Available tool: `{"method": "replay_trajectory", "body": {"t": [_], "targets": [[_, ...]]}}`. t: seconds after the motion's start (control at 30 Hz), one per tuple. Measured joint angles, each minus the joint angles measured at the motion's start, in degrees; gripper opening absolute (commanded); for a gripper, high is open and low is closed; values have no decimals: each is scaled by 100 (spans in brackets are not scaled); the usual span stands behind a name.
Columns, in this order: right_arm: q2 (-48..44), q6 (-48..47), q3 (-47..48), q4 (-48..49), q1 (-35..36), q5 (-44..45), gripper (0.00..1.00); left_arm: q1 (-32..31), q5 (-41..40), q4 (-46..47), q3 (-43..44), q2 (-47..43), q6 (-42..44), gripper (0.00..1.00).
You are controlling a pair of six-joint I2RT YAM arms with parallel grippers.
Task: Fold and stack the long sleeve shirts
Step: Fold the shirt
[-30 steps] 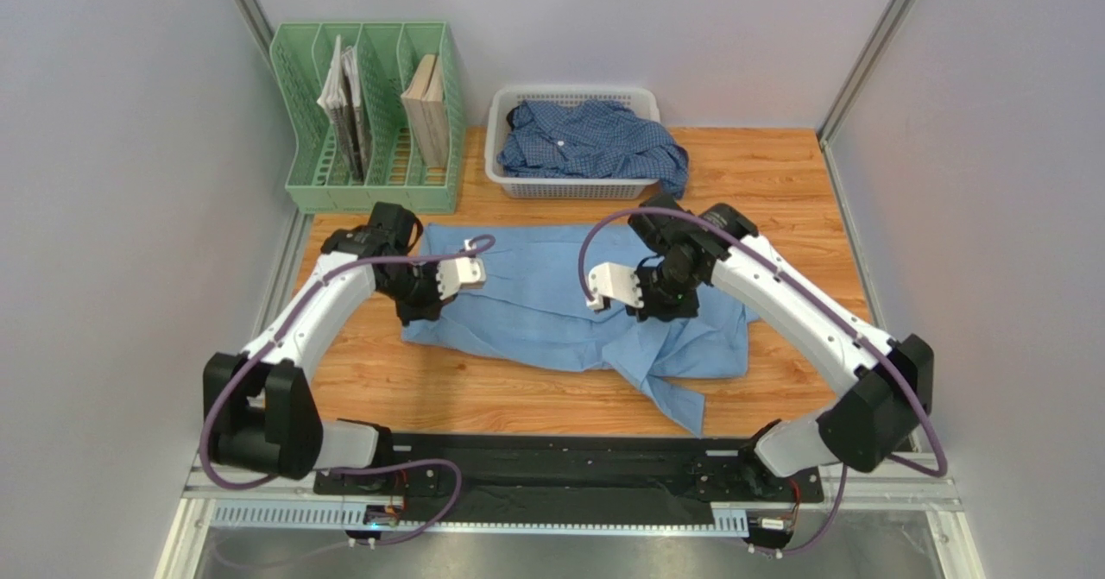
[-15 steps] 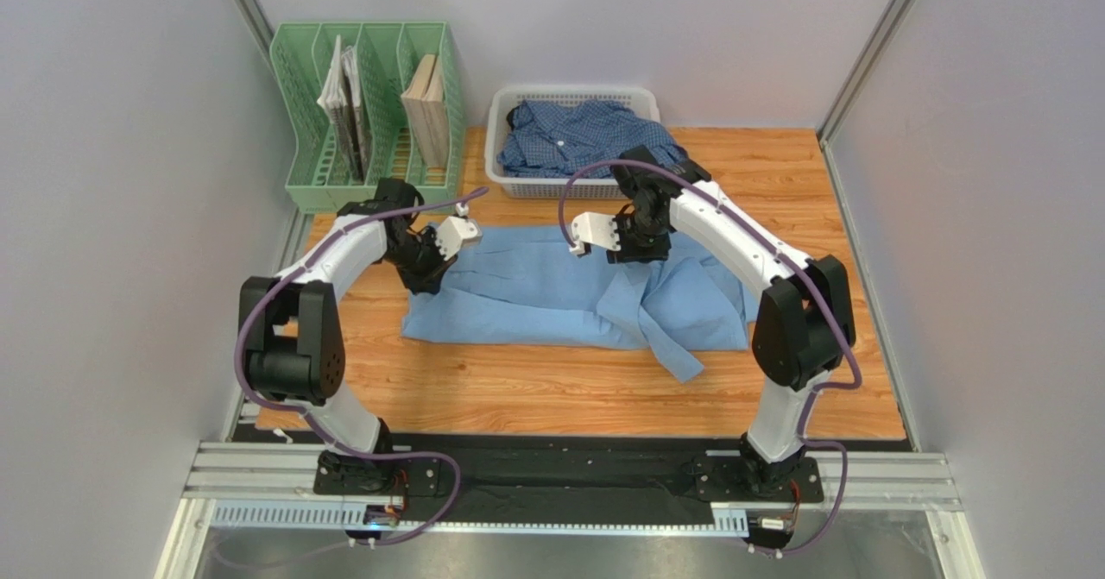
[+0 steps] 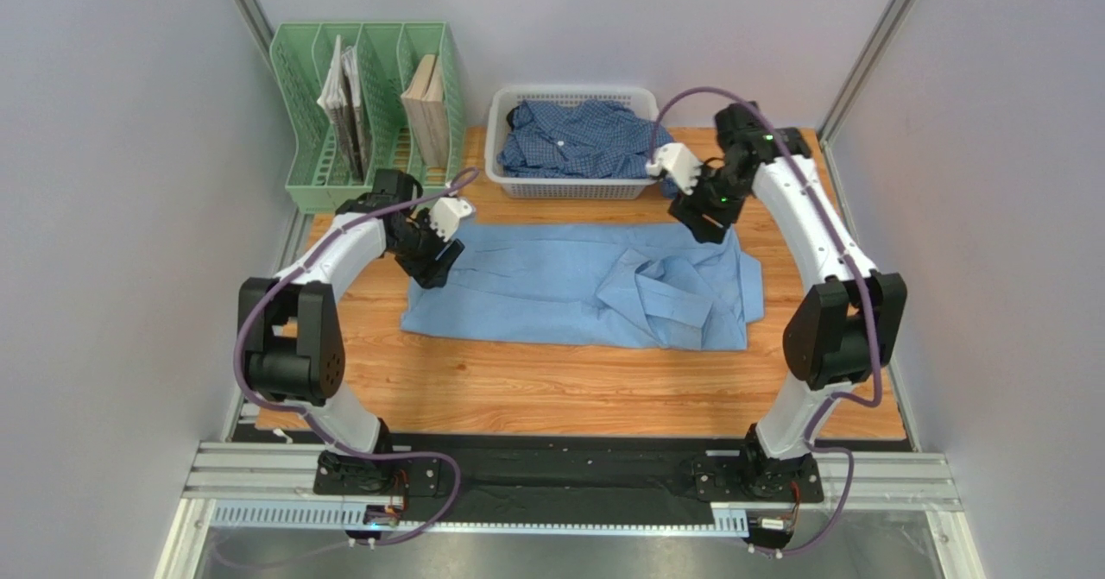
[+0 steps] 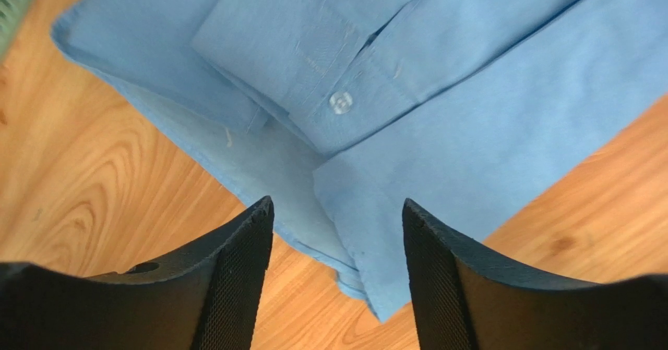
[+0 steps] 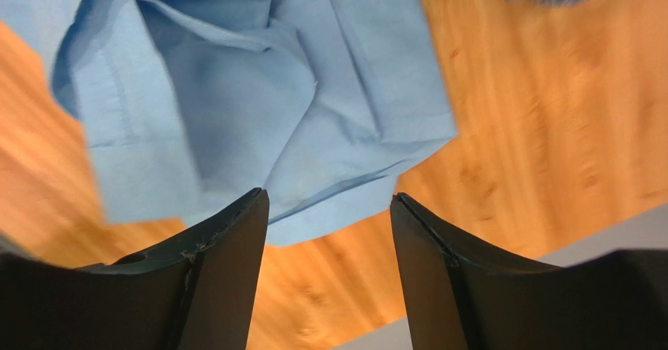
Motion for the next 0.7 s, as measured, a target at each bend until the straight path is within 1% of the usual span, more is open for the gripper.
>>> {"method": "replay_trajectory", "body": {"t": [0.07, 0.13, 0.27, 0.4, 0.43, 0.53, 0.67, 0.7], "targets": [[-13, 317, 96, -317, -487, -457, 66, -59, 221, -20, 4, -249, -37, 71], [-13, 605, 90, -527, -732, -835, 71, -175, 472, -142, 72, -490, -46, 71], [-105, 1147, -179, -699, -614, -1408, 72, -415, 988, -332, 297, -651, -199, 71], [-557, 1786, -1029, -669, -166, -1530, 73, -461, 1338, -442, 330, -688, -448, 72], [-708, 1945, -1294, -614, 2, -1497, 80, -461, 1381, -472, 330, -702, -503, 72], [-1019, 2382, -1947, -350, 549, -1338, 91, -450, 1506, -520, 326, -802, -669, 73], [-1036, 2835, -2594, 221, 1257, -986, 90, -450, 1668, -540, 306, -1067, -852, 74], [-957, 2938, -2667, 345, 1392, -896, 87, -450, 1696, -542, 306, -1115, -892, 74]]}}
